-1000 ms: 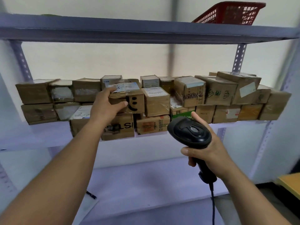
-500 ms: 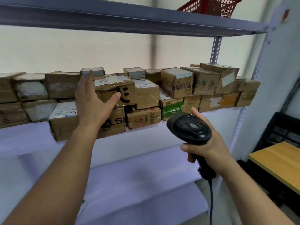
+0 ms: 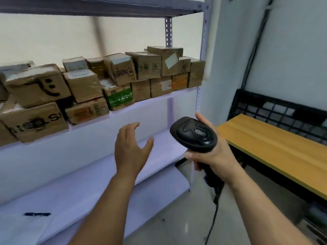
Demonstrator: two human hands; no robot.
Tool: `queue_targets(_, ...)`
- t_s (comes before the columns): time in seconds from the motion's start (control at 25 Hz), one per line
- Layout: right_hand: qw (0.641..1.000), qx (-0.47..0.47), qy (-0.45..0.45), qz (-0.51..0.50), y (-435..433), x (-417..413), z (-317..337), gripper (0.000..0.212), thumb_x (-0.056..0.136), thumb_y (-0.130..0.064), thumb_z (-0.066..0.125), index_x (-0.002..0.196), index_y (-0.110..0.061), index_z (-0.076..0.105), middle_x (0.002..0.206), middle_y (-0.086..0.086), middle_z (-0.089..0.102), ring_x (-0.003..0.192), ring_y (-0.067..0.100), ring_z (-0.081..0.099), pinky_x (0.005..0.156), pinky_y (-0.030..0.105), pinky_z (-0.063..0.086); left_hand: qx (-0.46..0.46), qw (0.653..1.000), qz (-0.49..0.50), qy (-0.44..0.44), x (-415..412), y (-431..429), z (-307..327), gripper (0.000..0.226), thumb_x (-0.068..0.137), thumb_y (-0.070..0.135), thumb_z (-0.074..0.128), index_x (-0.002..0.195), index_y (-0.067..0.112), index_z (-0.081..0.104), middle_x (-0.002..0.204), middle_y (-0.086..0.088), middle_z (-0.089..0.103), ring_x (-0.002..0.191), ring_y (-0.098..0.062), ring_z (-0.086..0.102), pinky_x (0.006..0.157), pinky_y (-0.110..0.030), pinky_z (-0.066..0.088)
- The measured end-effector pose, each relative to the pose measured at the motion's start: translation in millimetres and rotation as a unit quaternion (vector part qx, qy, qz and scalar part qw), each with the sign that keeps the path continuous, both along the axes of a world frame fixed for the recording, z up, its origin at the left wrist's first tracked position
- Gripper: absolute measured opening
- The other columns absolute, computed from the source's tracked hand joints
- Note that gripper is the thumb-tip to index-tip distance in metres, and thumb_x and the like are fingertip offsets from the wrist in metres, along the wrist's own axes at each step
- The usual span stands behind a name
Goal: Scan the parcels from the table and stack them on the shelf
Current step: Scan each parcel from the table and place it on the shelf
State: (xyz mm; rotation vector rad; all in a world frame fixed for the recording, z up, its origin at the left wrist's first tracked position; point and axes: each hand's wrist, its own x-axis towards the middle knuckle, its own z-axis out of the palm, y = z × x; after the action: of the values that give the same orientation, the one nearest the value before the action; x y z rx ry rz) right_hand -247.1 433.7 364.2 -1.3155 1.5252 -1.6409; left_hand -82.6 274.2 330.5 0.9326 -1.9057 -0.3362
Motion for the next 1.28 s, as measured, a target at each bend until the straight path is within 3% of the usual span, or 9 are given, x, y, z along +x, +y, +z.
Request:
queue_targets(0.12, 0.999, 0.011, -0.018, -0.035, 60.2, -35.4, -16.7, 0.101, 0.069, 0.011, 0.080, 0.142, -0.042, 0.036, 0.100, 0.003, 0.070, 0.049, 0.020, 0.058, 0.042, 0.030, 0.048, 0.033, 0.998, -0.053, -0.021, -55.3, 51.6, -16.6, 0.057, 0.080, 0.030, 0.076, 0.129, 0.011, 0.052, 0.127, -0.009, 0.052, 0.116, -0.028, 0.051, 0.094, -0.044, 0.046)
queue_targets(0.28, 0.996, 0.015, -0.013, -0.089, 137.4, -77.0, -30.7, 0.101, 0.068, 0.008, 0.082, 0.140, -0.046, 0.036, 0.116, 0.002, 0.067, 0.053, 0.015, 0.061, 0.043, 0.030, 0.049, 0.057, 0.992, -0.112, -0.033, -125.2, 114.9, -28.1, 0.059, 0.079, 0.036, 0.074, 0.129, 0.012, 0.053, 0.130, -0.006, 0.052, 0.121, -0.027, 0.048, 0.098, -0.042, 0.041)
queue_targets(0.4, 0.990, 0.011, -0.003, -0.143, 202.8, -112.1, -35.7, 0.103, 0.065, 0.000, 0.087, 0.140, -0.047, 0.034, 0.124, 0.002, 0.064, 0.066, 0.001, 0.064, 0.054, 0.019, 0.052, 0.053, 0.984, -0.161, -0.044, -178.4, 171.2, -36.2, 0.066, 0.076, 0.052, 0.062, 0.127, 0.012, 0.054, 0.127, -0.007, 0.054, 0.118, -0.027, 0.049, 0.096, -0.041, 0.042)
queue_targets(0.56, 0.980, 0.019, -0.011, -0.199, 280.4, -143.7, -40.2, 0.104, 0.061, -0.013, 0.088, 0.143, -0.045, 0.032, 0.124, 0.005, 0.062, 0.056, 0.013, 0.064, 0.044, 0.034, 0.050, 0.048, 0.972, -0.222, -0.057, -237.8, 238.3, -44.8, 0.059, 0.080, 0.036, 0.074, 0.129, 0.013, 0.052, 0.129, -0.006, 0.052, 0.119, -0.025, 0.048, 0.099, -0.041, 0.041)
queue_targets(0.68, 0.968, 0.016, -0.023, -0.248, 329.2, -161.0, -47.7, 0.105, 0.060, -0.018, 0.089, 0.144, -0.045, 0.032, 0.116, 0.006, 0.066, 0.050, 0.024, 0.060, 0.043, 0.036, 0.050, 0.053, 0.958, -0.273, -0.067, -273.7, 283.7, -48.7, 0.059, 0.080, 0.034, 0.075, 0.130, 0.013, 0.051, 0.131, -0.006, 0.051, 0.121, -0.025, 0.047, 0.099, -0.045, 0.041)
queue_targets(0.84, 0.945, 0.017, -0.034, -0.325, 390.0, -180.3, -54.2, 0.105, 0.061, -0.010, 0.084, 0.147, -0.039, 0.031, 0.114, 0.003, 0.069, 0.048, 0.029, 0.058, 0.046, 0.044, 0.052, 0.053, 0.935, -0.338, -0.094, -320.4, 337.7, -56.9, 0.062, 0.083, 0.039, 0.071, 0.135, 0.016, 0.048, 0.137, -0.002, 0.047, 0.128, -0.021, 0.041, 0.104, -0.043, 0.035)
queue_targets(1.08, 0.902, 0.021, -0.035, -0.430, 480.8, -215.0, -56.0, 0.107, 0.059, -0.007, 0.082, 0.150, -0.032, 0.031, 0.119, 0.005, 0.067, 0.050, 0.018, 0.061, 0.044, 0.036, 0.052, 0.051, 0.888, -0.442, -0.118, -396.3, 426.5, -58.7, 0.063, 0.086, 0.043, 0.066, 0.139, 0.018, 0.043, 0.140, 0.000, 0.043, 0.130, -0.017, 0.038, 0.107, -0.036, 0.030)
queue_targets(1.28, 0.868, 0.015, -0.027, -0.495, 545.3, -274.1, -57.8, 0.102, 0.059, -0.009, 0.083, 0.144, -0.041, 0.035, 0.115, 0.008, 0.067, 0.046, 0.023, 0.059, 0.044, 0.035, 0.051, 0.037, 0.856, -0.499, -0.133, -476.0, 490.4, -65.5, 0.063, 0.088, 0.045, 0.063, 0.142, 0.021, 0.040, 0.142, 0.003, 0.042, 0.132, -0.016, 0.037, 0.108, -0.036, 0.031)
